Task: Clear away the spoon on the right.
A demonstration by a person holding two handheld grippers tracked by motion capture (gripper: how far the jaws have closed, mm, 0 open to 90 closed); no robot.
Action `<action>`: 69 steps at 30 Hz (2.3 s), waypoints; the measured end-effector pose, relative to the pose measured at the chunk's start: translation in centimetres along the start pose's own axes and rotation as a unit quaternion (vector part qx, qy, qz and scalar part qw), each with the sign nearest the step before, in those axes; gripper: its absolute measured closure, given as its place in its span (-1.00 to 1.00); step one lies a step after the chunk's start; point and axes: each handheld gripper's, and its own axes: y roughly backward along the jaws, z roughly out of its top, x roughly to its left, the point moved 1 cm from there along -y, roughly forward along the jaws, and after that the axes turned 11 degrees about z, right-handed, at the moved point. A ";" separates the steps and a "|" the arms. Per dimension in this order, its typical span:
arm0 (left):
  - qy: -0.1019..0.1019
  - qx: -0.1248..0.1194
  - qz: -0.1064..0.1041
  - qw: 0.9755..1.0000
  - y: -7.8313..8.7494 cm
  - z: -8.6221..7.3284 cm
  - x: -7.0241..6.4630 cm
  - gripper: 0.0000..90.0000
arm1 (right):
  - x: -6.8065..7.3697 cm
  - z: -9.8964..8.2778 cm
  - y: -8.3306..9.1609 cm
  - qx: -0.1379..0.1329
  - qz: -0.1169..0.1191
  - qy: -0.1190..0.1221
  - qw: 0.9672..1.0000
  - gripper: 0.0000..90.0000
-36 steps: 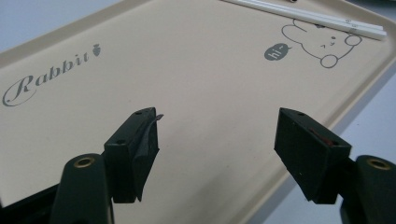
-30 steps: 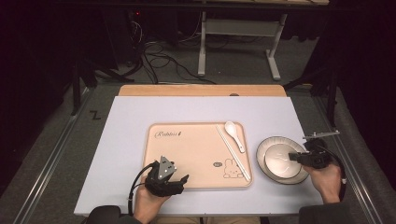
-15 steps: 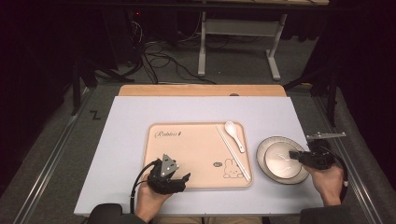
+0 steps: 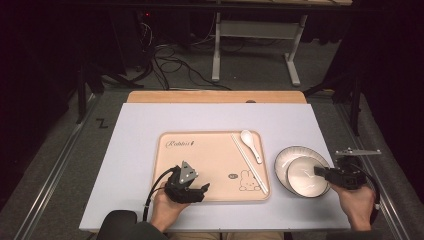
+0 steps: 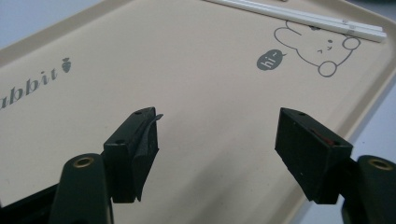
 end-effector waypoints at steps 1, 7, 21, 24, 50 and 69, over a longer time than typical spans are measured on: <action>0.000 0.000 -0.002 1.000 -0.1 0.0 -0.1 -0.33 | 0.1 -0.1 0.0 0.002 0.001 -0.001 1.000 0.86; -0.005 0.007 -0.013 1.000 -0.7 0.1 -0.5 -0.33 | 1.2 -0.5 0.4 0.002 0.002 0.007 1.000 0.86; -0.013 0.009 -0.016 1.000 -1.2 0.1 -0.8 -0.32 | 3.1 0.0 0.1 0.009 0.027 0.021 0.999 0.86; -0.015 -0.011 -0.012 1.000 -0.8 0.4 -0.7 -0.31 | 3.5 0.3 -0.3 0.014 0.031 0.028 0.999 0.86; 0.010 -0.027 0.023 0.999 1.3 0.3 1.1 -0.30 | 9.2 6.7 -6.7 0.061 0.099 0.117 0.986 0.86; 0.015 -0.041 0.041 0.998 2.3 0.8 1.7 -0.31 | 11.7 11.3 -12.6 0.104 0.101 0.119 0.982 0.86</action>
